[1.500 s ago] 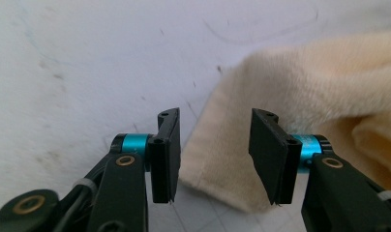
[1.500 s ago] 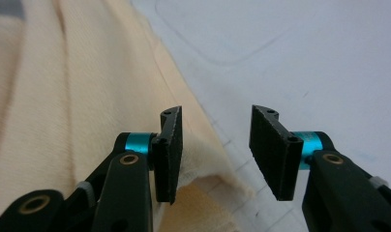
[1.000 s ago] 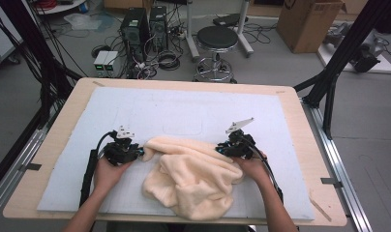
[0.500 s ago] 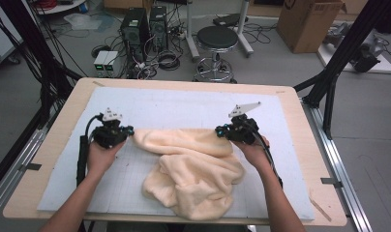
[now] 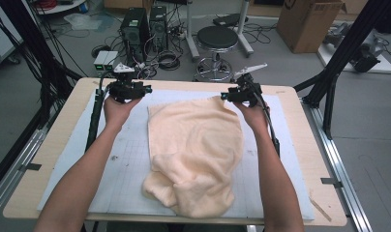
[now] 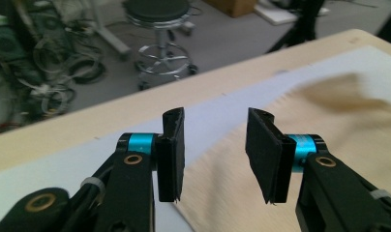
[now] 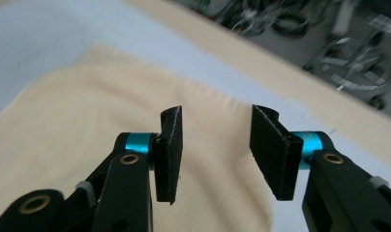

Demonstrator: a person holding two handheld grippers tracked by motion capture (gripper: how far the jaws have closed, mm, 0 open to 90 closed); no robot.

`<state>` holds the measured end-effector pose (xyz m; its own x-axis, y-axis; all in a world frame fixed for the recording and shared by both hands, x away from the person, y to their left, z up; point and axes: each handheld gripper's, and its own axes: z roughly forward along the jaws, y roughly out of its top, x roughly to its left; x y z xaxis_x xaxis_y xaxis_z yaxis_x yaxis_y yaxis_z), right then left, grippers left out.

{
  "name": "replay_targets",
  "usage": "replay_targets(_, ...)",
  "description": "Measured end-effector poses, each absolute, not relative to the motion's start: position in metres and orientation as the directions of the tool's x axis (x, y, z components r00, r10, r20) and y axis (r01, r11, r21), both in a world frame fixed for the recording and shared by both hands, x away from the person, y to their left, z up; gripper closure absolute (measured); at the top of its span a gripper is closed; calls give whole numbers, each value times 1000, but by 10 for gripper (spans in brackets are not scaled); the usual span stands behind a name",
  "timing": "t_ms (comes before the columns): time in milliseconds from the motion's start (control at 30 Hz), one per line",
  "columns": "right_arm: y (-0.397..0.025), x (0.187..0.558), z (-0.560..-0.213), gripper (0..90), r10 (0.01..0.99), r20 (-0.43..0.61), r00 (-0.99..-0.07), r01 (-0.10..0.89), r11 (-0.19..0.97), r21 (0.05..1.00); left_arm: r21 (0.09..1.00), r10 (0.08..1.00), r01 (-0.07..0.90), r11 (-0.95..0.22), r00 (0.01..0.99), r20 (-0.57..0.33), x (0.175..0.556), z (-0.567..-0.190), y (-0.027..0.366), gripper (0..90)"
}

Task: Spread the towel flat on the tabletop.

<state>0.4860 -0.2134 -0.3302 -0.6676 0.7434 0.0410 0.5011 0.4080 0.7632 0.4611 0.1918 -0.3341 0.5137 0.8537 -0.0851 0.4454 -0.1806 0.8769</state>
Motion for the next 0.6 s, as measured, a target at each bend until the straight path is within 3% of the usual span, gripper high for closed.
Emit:
replay_targets(133,-217,460,-342,547,723,4,-691,452,428,783,875,820,444,-194,563,-103,437,-351,193,569)
replay_targets(467,-236,375,-356,503,616,72,-784,383,389,837,901,690,366,-234,715,-111,352,-369,189,514)
replay_targets(600,-235,338,-362,478,566,55,-823,346,422,838,904,632,339,-260,768,-106,319,-377,188,476)
